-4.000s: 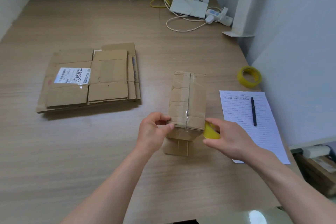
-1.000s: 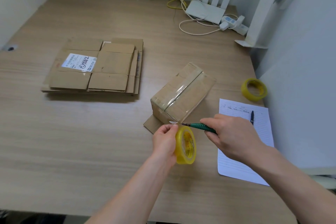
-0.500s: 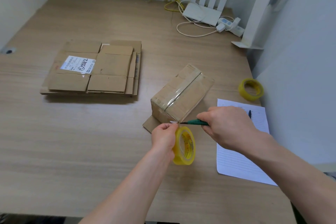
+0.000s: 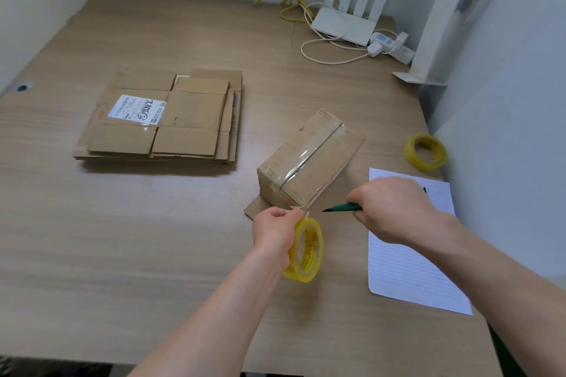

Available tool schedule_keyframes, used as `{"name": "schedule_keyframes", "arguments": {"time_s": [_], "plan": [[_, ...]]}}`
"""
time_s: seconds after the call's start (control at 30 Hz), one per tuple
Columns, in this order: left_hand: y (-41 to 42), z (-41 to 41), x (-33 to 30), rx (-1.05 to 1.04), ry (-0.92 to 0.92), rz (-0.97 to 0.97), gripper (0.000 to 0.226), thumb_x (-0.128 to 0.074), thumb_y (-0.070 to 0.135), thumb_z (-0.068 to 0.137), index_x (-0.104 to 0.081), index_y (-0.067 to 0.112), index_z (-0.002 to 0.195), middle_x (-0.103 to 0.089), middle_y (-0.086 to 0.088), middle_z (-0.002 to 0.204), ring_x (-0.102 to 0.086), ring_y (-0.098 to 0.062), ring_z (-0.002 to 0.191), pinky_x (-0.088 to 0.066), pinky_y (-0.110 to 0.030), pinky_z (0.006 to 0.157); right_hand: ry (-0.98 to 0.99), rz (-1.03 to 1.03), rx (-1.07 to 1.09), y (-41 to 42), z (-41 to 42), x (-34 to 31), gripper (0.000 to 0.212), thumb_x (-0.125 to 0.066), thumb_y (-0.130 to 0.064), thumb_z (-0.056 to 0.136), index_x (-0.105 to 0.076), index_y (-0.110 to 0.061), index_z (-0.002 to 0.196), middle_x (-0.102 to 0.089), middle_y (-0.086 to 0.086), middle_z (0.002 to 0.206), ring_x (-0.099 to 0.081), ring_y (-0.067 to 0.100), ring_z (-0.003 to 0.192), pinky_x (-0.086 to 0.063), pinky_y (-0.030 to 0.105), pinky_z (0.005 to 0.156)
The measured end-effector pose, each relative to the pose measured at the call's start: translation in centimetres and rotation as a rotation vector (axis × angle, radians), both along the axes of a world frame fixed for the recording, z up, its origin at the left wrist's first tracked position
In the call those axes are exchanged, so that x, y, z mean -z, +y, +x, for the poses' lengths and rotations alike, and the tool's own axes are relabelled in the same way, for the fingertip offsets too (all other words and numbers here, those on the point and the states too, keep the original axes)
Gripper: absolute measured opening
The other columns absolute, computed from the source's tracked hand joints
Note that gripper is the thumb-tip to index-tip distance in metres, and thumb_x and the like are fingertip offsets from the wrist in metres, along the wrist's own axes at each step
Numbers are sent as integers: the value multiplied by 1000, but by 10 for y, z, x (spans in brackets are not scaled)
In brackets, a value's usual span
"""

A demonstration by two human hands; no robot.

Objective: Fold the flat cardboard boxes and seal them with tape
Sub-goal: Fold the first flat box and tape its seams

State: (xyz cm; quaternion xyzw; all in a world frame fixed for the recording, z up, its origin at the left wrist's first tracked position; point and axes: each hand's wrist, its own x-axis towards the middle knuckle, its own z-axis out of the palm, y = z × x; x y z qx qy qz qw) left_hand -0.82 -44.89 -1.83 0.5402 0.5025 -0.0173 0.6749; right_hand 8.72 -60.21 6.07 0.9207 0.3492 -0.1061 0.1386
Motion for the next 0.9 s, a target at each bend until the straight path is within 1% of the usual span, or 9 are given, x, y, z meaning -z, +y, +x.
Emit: {"name": "schedule_keyframes", "arguments": {"time_s": [0.2, 0.3, 0.4, 0.5, 0.6, 0.7, 0.77, 0.83, 0.9], "plan": [[0, -2, 5, 56, -14, 124, 25, -75, 19, 78, -56, 16, 62, -54, 2, 57, -48, -20, 57, -40, -25, 53, 71, 337, 519, -57, -18, 72, 11, -40, -27, 92, -41, -26, 81, -52, -2, 74, -51, 18, 62, -31, 30, 48], [2, -13, 15, 41, 15, 134, 27, -74, 19, 81, -55, 15, 62, -53, 1, 57, -48, -20, 58, -40, -25, 53, 172, 347, 735, -86, -44, 117, 11, -42, -21, 93, -44, -24, 103, -49, 4, 80, -49, 20, 63, -32, 32, 50], [1, -23, 20, 34, 24, 95, 28, -74, 19, 82, -56, 15, 62, -53, 0, 57, -48, -21, 58, -43, -27, 57, 251, 291, 871, -100, -60, 139, 34, -46, -18, 90, -44, -13, 124, -46, 5, 88, -48, 23, 74, -39, 35, 60], [0, -26, 20, 56, -3, 49, 26, -75, 21, 84, -59, 15, 64, -53, 1, 54, -48, -19, 54, -44, -26, 55, 166, 230, 829, -91, -62, 132, 48, -53, -28, 89, -42, -19, 135, -51, 6, 111, -49, 28, 101, -46, 39, 81], [-3, -27, 15, 83, -63, -20, 24, -75, 21, 85, -61, 15, 66, -55, 3, 56, -49, -15, 52, -42, -24, 52, 242, 623, 817, -53, -65, 102, 38, -53, -37, 89, -54, -28, 126, -63, 2, 94, -58, 15, 87, -42, 32, 67], [-8, -27, 8, 100, -131, -71, 21, -72, 16, 88, -62, 13, 70, -59, -6, 69, -53, -20, 64, -44, -31, 63, 740, 1027, 926, -9, -76, 74, 43, -67, -28, 90, -53, -34, 130, -66, 13, 81, -66, 7, 62, -46, 20, 57], [-10, -28, 4, 122, -177, -118, 19, -68, 11, 90, -62, 11, 72, -61, -10, 73, -56, -22, 68, -47, -33, 65, 932, 1126, 928, 12, -86, 68, 46, -70, -20, 89, -52, -35, 129, -67, 5, 76, -68, 6, 64, -46, 13, 52], [-11, -29, 2, 136, -214, -168, 18, -64, 7, 92, -62, 9, 74, -63, -12, 75, -59, -24, 69, -50, -37, 66, 956, 1179, 942, 25, -91, 65, 38, -69, -13, 89, -58, -32, 121, -68, -9, 67, -68, 6, 66, -46, 13, 50], [-10, -32, 0, 133, -239, -192, 18, -62, 4, 93, -62, 9, 75, -64, -13, 74, -61, -25, 68, -51, -37, 65, 928, 1244, 999, 32, -93, 66, 26, -68, -6, 89, -66, -21, 110, -68, -6, 69, -65, 10, 64, -47, 18, 50]]}}
